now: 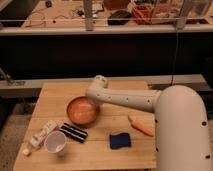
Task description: Drag the ceramic bowl in a circle
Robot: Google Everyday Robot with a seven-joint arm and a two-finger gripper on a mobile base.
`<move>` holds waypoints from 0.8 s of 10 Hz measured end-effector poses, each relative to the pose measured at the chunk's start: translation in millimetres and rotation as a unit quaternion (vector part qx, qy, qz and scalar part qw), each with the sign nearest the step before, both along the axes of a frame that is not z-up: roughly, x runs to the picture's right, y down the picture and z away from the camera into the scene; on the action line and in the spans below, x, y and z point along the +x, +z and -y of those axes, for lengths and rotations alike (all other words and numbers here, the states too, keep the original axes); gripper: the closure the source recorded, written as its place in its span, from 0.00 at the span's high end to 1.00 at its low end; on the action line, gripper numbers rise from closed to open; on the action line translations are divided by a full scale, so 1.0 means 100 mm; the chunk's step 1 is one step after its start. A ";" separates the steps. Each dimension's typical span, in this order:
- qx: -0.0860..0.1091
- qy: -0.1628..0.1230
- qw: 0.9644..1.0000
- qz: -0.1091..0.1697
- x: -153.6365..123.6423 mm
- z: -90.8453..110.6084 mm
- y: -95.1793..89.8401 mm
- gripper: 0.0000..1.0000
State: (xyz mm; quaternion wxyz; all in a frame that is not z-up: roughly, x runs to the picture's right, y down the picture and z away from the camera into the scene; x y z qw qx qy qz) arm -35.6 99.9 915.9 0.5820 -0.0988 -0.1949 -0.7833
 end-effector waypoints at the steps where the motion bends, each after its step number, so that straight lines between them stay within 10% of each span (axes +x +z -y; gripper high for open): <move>1: -0.029 0.019 0.999 0.001 0.14 0.08 0.07 0.04; 5: -0.117 0.065 0.991 0.000 0.84 0.35 0.21 0.00; 8: -0.150 0.086 0.985 0.000 0.91 0.47 0.22 0.00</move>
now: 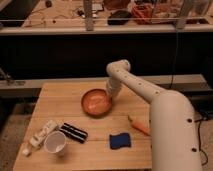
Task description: Drag the ceramic bowl in a circle
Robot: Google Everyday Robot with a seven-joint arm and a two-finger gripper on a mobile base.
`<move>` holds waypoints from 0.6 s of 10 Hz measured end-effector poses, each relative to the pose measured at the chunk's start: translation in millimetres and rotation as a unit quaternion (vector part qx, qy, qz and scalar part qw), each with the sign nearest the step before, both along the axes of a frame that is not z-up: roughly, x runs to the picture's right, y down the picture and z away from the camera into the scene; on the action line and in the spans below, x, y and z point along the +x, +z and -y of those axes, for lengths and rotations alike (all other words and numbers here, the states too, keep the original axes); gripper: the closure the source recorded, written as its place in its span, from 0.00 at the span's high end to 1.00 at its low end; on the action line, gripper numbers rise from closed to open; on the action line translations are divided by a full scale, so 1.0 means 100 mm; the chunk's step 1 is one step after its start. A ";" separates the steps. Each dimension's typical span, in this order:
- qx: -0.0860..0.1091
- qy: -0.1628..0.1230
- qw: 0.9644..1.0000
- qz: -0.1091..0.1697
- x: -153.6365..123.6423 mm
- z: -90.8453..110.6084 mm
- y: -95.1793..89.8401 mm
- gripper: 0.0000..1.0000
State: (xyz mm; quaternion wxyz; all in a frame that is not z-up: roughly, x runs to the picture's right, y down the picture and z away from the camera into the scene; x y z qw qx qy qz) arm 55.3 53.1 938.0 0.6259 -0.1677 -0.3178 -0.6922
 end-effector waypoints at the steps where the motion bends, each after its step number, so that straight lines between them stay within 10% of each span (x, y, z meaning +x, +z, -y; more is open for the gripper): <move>1: -0.003 0.007 1.000 -0.003 0.05 -0.02 -0.02 0.00; 6: 0.026 0.060 0.997 -0.030 0.69 -0.46 -0.30 0.00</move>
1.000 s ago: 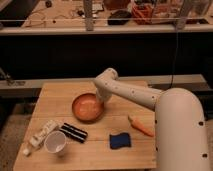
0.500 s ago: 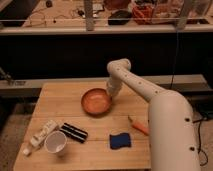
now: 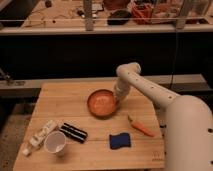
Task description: Drag the ceramic bowl in a circle
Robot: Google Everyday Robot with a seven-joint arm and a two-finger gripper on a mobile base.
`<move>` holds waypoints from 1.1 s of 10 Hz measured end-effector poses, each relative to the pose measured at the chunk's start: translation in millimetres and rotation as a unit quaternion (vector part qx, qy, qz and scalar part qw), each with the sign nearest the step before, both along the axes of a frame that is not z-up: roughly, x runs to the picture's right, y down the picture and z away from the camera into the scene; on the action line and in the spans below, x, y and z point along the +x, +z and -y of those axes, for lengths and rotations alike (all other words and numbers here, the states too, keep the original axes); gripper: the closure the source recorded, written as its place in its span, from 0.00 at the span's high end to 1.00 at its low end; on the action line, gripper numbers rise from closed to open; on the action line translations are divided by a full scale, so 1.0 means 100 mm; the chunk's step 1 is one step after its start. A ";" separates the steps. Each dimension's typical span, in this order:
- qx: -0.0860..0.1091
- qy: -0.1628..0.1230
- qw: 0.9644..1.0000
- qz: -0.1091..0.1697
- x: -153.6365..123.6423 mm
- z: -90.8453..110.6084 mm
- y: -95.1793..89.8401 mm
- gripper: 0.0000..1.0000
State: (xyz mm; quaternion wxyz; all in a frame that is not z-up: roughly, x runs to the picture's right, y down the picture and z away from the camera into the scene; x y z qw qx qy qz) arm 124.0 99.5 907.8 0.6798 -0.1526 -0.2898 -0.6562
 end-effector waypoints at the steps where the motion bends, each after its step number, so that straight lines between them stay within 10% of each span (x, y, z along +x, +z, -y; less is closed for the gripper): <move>1: 0.007 0.005 1.000 -0.005 0.09 -0.09 -0.09 0.00; 6: 0.021 -0.028 0.999 0.035 -0.44 -0.47 -0.58 0.00; 11: 0.034 -0.048 0.995 0.079 -1.05 -0.39 -0.50 0.00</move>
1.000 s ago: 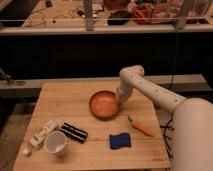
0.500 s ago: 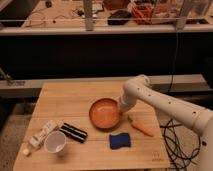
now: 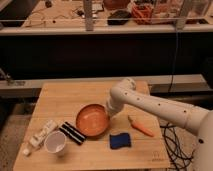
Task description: Drag the ceramic bowl in a circle
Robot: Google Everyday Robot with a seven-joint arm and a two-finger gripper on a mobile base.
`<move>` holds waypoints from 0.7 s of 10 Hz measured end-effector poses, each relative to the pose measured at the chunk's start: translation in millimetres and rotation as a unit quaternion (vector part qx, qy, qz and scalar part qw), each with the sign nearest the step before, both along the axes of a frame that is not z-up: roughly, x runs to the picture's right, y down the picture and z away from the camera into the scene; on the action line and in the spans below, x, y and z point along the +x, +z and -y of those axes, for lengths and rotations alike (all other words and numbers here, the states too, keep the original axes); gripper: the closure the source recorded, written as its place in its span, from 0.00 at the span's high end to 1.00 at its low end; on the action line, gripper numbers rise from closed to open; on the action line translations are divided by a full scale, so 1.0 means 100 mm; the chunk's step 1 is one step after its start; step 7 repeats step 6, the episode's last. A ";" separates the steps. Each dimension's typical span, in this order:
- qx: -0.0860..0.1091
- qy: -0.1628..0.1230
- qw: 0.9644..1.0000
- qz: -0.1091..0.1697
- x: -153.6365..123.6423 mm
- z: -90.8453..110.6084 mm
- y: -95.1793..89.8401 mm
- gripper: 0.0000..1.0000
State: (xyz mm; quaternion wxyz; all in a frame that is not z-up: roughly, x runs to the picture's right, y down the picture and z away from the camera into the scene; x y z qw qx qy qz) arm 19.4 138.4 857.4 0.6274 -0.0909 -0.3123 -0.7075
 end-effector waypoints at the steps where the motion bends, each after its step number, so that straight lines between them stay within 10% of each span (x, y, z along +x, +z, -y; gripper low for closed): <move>1: 0.007 -0.001 1.000 0.004 -0.07 0.20 0.15 0.00; 7: 0.016 -0.003 1.000 -0.011 -0.28 1.06 0.87 0.00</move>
